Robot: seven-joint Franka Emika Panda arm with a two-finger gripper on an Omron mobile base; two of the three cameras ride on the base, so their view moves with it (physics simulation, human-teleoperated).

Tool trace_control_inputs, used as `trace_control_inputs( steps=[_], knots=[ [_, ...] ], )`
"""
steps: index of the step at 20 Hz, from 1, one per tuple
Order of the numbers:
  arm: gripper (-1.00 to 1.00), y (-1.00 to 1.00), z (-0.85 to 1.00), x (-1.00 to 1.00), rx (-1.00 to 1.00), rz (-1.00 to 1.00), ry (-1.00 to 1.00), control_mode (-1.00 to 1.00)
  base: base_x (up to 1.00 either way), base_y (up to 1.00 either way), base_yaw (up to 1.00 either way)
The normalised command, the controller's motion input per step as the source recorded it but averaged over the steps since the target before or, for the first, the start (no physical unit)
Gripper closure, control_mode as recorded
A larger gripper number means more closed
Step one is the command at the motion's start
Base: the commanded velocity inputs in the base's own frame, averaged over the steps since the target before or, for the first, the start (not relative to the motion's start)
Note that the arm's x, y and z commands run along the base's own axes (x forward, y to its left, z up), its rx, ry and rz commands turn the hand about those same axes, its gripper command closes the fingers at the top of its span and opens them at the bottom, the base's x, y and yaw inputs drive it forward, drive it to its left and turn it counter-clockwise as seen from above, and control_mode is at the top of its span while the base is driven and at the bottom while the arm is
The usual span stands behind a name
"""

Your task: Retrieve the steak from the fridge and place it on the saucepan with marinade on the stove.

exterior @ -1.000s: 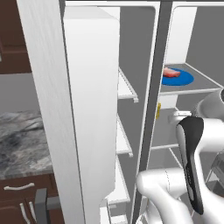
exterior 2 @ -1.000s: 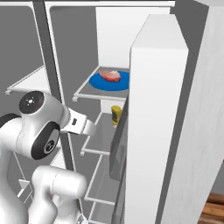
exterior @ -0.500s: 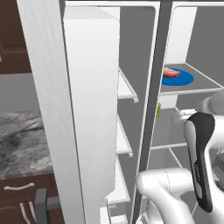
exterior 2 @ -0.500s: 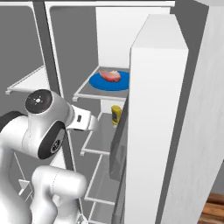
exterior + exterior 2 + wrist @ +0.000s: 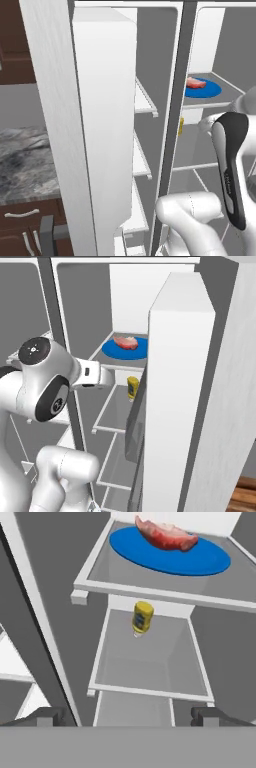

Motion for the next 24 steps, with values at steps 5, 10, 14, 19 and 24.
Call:
trace_control_inputs(
  steps=[5,10,14,19,24],
  knots=[
    [-1.0,0.0,0.1,0.22,-0.13,0.16,0.0,-1.0,0.0,0.0,0.0],
    [-1.0,-0.08,0.0,0.29,-0.02,0.31,-0.01,-1.0,0.0,0.0,0.0],
    [-1.0,-0.02,0.01,0.44,0.0,0.23,-0.05,-1.0,0.0,0.0,0.0],
    [-1.0,0.0,0.03,0.52,0.0,0.03,0.0,-1.0,0.0,0.0,0.0],
    [-1.0,0.0,0.0,0.57,0.0,0.0,0.01,-1.0,0.0,0.0,0.0]
  ],
)
